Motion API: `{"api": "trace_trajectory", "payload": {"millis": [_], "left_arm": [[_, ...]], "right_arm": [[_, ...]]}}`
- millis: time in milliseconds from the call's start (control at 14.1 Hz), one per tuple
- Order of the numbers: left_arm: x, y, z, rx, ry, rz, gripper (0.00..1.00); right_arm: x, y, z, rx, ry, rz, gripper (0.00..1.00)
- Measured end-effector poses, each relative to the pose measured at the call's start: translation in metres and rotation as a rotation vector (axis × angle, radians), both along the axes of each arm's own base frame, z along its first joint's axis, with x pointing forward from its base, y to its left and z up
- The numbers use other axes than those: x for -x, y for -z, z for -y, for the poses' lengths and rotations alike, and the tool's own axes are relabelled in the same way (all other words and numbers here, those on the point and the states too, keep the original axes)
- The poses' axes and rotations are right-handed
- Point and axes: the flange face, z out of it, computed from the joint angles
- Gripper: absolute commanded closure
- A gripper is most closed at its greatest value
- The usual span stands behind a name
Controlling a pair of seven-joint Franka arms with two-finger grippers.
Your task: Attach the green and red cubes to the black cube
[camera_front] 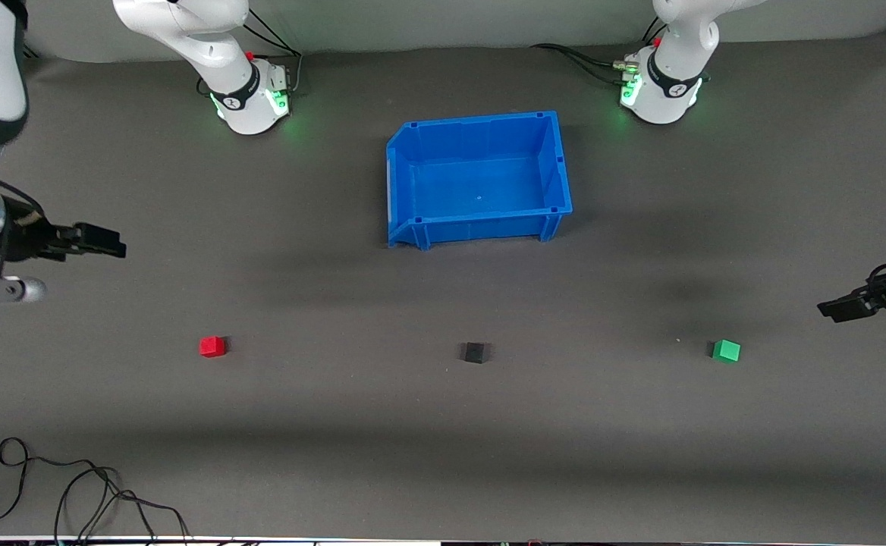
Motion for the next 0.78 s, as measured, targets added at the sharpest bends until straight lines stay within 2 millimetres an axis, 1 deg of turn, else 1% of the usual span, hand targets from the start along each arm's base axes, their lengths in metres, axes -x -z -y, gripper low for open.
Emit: {"api": "trace_trajectory", "payload": {"millis": [212,424,495,636,707,778], "left_arm": [[-0.003,0.022,0.003,-0.017,-0.105,-0.031,0.0],[-0.012,0.033,0.006,-0.047,-0.298,-0.012,0.0],[-0.015,0.041,0.009,-0.052,-0.346,-0.017,0.0],[-0.024,0.067,0.008,-0.068,-0.479,-0.034,0.0],[-0.032,0.083,0.008,-0.078,-0.548,-0.036,0.0],[-0.039,0.1,0.011,-0.089,-0.604,-0.028,0.01]], "right_arm": [[-0.028,0.055,0.002,0.002,0.005,-0.018,0.0],[-0.054,0.12,0.005,0.005,0.01,-0.025,0.0],[-0.061,0.141,0.006,0.007,0.012,-0.031,0.0],[-0.071,0.181,0.008,0.009,0.016,-0.037,0.0],[-0.076,0.202,0.009,0.01,0.016,-0.038,0.0],[-0.08,0.222,0.009,0.011,0.017,-0.041,0.0]]}}
